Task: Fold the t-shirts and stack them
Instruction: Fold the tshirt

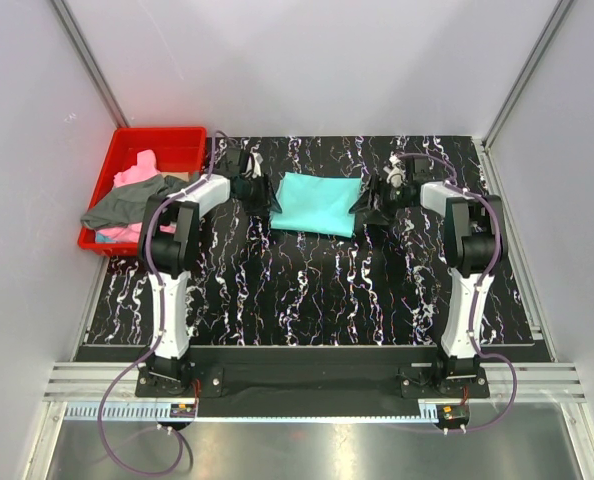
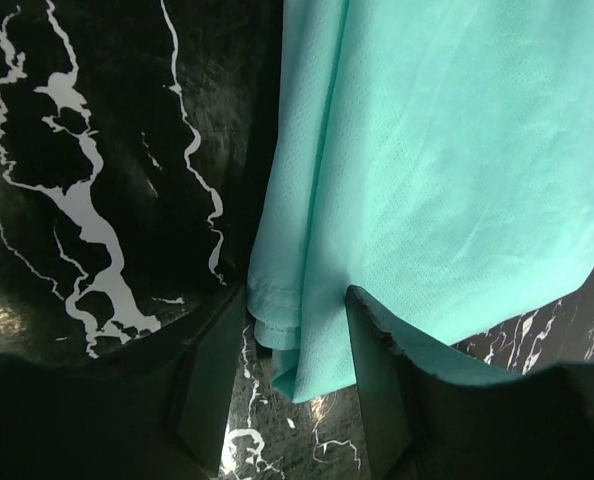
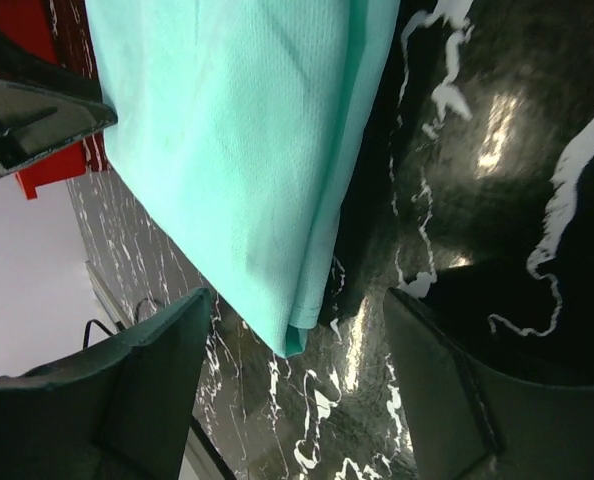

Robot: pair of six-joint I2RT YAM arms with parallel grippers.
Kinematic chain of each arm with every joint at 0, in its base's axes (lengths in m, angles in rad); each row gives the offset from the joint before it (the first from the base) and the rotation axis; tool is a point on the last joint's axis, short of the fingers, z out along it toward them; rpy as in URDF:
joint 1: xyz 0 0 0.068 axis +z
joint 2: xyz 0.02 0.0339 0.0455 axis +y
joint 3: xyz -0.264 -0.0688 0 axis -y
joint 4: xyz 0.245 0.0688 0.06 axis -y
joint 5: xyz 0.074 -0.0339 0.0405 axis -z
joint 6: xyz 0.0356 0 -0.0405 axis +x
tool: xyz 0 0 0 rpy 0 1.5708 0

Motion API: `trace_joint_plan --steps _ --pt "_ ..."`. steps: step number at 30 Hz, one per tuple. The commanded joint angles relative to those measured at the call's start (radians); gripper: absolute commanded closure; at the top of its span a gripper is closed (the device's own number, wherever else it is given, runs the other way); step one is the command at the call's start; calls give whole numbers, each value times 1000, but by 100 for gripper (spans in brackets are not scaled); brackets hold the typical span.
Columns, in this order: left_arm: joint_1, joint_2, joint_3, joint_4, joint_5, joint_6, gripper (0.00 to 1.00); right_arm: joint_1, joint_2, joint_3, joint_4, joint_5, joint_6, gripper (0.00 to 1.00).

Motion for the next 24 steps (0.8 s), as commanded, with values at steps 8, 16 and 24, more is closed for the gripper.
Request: trace_joint_plan --steps 8,16,24 --pt "-45 -128 -156 53 26 1 81 26 -178 -267 203 -35 100 57" --pt "-68 -300 -319 25 40 -31 63 81 -371 -526 256 43 155 72" --pt "-5 -265 -132 -93 -38 1 49 65 -430 -455 95 214 91 21"
